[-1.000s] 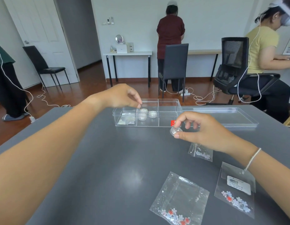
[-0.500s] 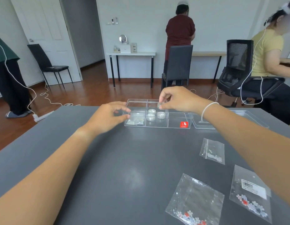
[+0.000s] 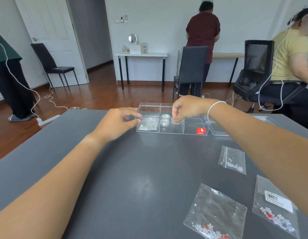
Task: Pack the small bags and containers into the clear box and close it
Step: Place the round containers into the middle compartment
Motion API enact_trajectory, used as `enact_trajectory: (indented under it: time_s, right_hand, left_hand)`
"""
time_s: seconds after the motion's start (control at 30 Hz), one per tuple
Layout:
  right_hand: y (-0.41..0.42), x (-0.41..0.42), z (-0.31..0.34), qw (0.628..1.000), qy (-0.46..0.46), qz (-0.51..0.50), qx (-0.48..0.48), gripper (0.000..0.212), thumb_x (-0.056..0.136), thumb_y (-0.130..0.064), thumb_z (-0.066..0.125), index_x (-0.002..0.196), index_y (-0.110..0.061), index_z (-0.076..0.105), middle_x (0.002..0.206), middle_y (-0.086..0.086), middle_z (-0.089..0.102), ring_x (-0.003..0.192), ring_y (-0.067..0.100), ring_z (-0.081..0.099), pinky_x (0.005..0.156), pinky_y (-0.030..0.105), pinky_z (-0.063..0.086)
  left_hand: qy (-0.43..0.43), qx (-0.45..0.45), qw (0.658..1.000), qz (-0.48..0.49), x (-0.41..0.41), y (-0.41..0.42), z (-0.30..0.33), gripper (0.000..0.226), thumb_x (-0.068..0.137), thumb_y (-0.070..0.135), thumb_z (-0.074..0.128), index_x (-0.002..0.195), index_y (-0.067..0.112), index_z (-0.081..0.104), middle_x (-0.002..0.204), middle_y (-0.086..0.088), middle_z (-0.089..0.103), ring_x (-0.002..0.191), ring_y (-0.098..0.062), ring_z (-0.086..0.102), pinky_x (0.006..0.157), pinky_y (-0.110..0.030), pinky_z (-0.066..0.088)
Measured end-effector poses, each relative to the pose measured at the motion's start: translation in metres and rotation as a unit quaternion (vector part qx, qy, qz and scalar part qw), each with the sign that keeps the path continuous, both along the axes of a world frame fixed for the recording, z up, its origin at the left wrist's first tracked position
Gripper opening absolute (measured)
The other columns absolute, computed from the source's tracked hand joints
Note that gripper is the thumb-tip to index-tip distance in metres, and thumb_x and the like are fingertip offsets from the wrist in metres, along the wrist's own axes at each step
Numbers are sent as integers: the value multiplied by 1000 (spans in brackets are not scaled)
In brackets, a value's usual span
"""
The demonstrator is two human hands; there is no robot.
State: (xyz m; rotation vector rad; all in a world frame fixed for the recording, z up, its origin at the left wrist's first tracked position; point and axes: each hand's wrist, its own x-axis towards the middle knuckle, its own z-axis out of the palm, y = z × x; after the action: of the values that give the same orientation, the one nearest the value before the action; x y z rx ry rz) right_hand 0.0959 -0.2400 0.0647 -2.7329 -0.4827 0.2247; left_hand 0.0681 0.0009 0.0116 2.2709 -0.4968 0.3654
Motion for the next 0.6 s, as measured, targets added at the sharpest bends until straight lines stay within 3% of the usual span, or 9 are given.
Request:
enact_trajectory:
  time_s: [0.23,0.37,0.6]
  right_hand:
    - [-1,1,1,1000,22,7,-8,17,66,-26,77,61,-27,61,70,-14,60,71,2,53,60,20,38]
    - [-2,2,-1,1000,13,7,2,15,69,-24,75,62,-26,62,73,-13,60,74,4,54,61,19,38]
    - [-17,-17,-1,993,-64,-18,100,8,72,-25,73,72,-21,67,78,-10,64,77,7,58,70,25,44]
  left_hand:
    - [0,1,1000,-2,-1,-1,0,25,78,23,69,78,48,63,115,17,56,82,6,54,71,6,32]
    - [2,5,1000,2,-1,-1,0,24,78,24,68,80,48,64,117,18,57,85,-2,56,73,-3,35]
    - [-12,12,1000,6,-4,-2,2,20,78,24,68,84,43,65,118,14,59,86,-2,55,77,-8,35]
